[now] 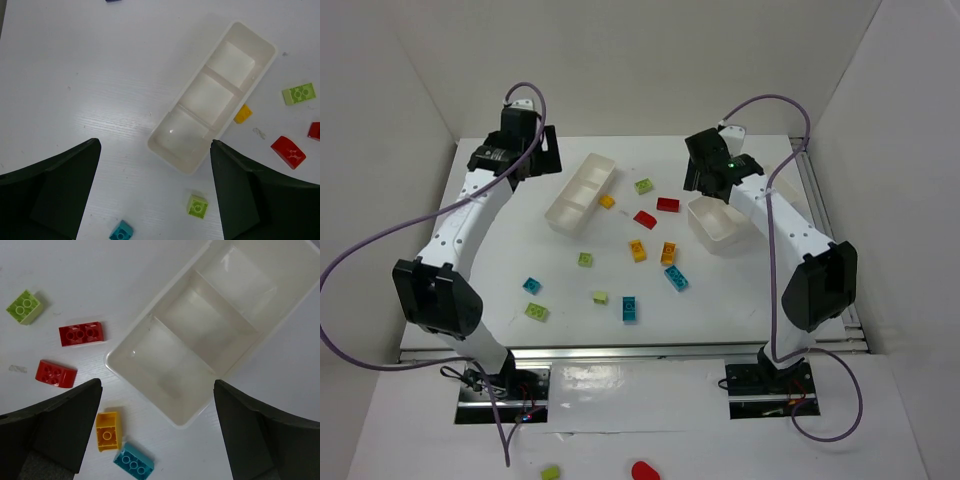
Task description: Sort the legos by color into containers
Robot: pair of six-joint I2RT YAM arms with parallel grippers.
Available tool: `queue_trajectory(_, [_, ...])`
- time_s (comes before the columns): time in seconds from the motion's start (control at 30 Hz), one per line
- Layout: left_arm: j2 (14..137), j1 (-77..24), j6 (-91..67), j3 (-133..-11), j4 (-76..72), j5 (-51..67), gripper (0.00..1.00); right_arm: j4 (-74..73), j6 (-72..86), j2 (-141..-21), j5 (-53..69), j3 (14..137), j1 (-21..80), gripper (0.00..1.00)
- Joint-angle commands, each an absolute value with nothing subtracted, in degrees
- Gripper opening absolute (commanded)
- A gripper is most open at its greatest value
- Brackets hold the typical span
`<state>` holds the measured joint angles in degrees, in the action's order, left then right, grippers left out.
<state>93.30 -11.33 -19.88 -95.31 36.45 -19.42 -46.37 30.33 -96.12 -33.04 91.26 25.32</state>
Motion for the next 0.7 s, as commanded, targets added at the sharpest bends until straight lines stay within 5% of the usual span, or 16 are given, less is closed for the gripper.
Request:
queue_trajectory(0.0, [95.09, -11.16, -20.65, -97.73, 36.3, -19.16, 1.0, -43.25, 28.84, -94.84, -35.42, 90.62, 27.16, 1.0])
queue_trajectory(0.3, [98.26, -8.89, -20.83, -100.37, 33.49, -17.23, 1.0, -42.63, 28.83, -94.83, -36.47, 90.7, 27.16, 1.0])
queue_trajectory(0.67, [119.69, -1.15, -23.12, -118.53, 35.95, -17.76, 1.0, -33.67, 26.81, -89.38, -31.29, 83.15, 27.16, 1.0])
